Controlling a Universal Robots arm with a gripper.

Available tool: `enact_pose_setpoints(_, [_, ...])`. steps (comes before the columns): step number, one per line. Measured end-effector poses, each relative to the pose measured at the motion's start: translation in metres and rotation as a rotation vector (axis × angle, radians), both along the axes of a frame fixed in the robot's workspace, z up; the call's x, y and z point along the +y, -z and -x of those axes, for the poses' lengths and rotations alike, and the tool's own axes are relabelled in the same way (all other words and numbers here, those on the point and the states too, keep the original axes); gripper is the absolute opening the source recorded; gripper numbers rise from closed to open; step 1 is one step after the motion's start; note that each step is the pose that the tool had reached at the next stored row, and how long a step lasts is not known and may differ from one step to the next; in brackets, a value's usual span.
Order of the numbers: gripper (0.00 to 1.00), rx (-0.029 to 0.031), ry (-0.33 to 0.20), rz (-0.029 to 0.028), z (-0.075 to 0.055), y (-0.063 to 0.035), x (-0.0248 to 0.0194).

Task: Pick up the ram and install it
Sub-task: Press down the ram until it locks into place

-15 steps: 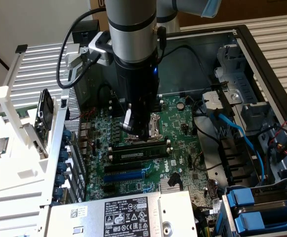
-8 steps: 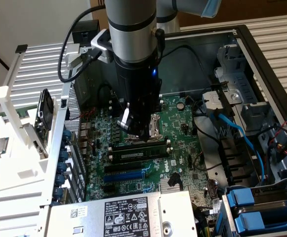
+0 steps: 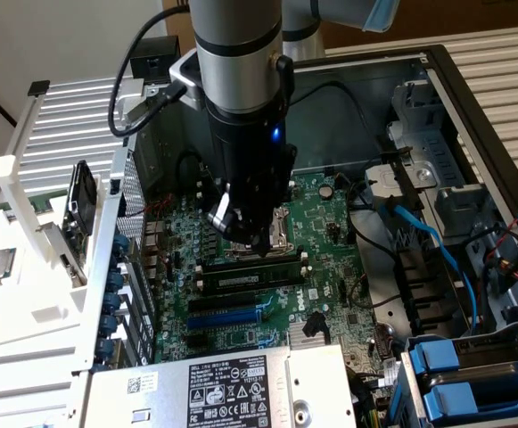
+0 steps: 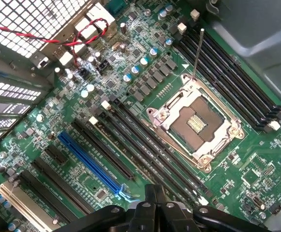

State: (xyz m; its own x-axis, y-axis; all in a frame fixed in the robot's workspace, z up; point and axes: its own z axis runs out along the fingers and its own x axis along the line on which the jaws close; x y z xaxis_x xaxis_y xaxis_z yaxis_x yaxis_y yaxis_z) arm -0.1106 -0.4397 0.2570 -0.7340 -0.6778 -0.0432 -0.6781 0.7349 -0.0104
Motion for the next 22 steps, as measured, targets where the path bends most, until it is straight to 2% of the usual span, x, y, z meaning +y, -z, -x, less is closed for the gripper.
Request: enact_pose_setpoints(22, [0.11, 0.0000, 0.288, 0.0000, 0.0000, 0.0000, 0.0000])
